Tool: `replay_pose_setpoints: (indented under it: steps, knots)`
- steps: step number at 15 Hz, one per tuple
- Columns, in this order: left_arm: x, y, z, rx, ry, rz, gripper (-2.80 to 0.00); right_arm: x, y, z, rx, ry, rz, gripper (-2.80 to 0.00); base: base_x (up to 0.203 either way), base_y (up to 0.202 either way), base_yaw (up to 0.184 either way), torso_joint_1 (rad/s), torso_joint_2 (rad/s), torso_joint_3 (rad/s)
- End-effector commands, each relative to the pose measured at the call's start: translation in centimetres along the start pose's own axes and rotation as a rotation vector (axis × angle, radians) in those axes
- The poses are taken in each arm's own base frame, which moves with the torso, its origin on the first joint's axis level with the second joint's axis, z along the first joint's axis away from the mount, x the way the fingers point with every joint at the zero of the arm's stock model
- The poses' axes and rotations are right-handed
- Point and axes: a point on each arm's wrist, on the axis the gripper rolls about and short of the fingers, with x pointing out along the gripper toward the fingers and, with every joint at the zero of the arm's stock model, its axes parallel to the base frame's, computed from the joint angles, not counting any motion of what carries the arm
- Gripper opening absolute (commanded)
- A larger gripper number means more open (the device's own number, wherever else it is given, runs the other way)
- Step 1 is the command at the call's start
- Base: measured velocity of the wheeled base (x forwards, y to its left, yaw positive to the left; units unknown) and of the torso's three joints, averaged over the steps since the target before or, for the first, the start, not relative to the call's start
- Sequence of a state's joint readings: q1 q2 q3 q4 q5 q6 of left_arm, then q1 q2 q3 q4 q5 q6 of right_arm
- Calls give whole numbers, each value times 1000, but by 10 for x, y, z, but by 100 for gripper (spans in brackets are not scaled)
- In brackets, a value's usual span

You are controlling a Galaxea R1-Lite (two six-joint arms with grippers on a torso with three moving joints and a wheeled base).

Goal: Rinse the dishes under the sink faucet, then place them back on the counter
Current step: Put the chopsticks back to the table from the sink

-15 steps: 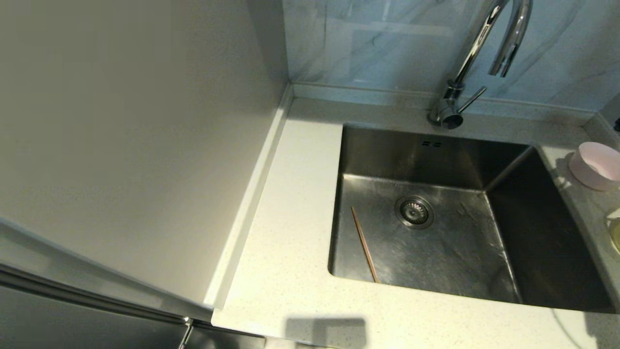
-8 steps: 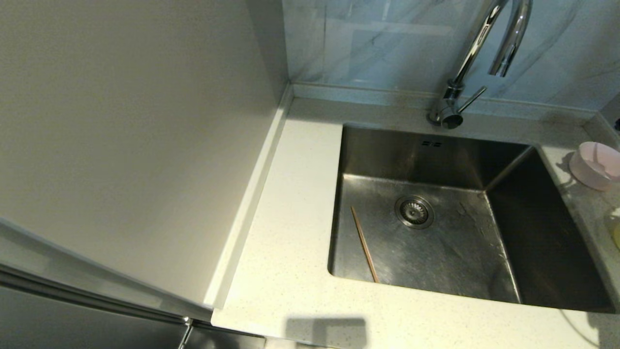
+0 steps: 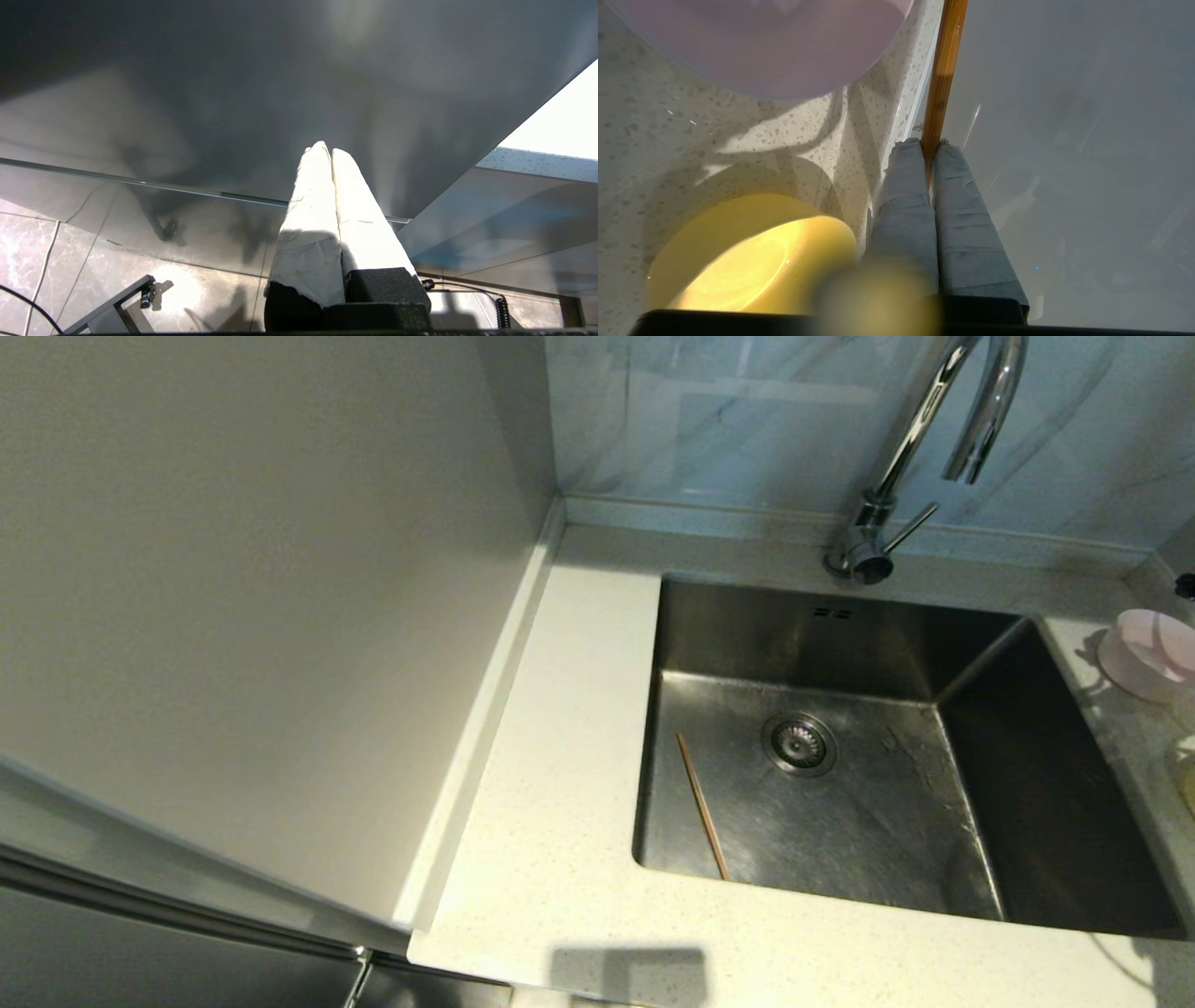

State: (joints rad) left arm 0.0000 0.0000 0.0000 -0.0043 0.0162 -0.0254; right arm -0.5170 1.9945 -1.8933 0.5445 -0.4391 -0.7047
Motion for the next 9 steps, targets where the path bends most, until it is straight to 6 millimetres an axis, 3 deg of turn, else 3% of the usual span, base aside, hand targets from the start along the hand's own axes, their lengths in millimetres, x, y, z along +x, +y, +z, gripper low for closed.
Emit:
replay_pose_setpoints:
  steps: [1,9]
  knots:
    - [0,0,0,-1,-3,1,-280,1,2,-1,-9,8,5,-280,0,0,0,0,0,0]
    - [0,0,0,-1,-3,1,-280,-11,18,-6,-23,15,54,-280,0,0,0,0,0,0]
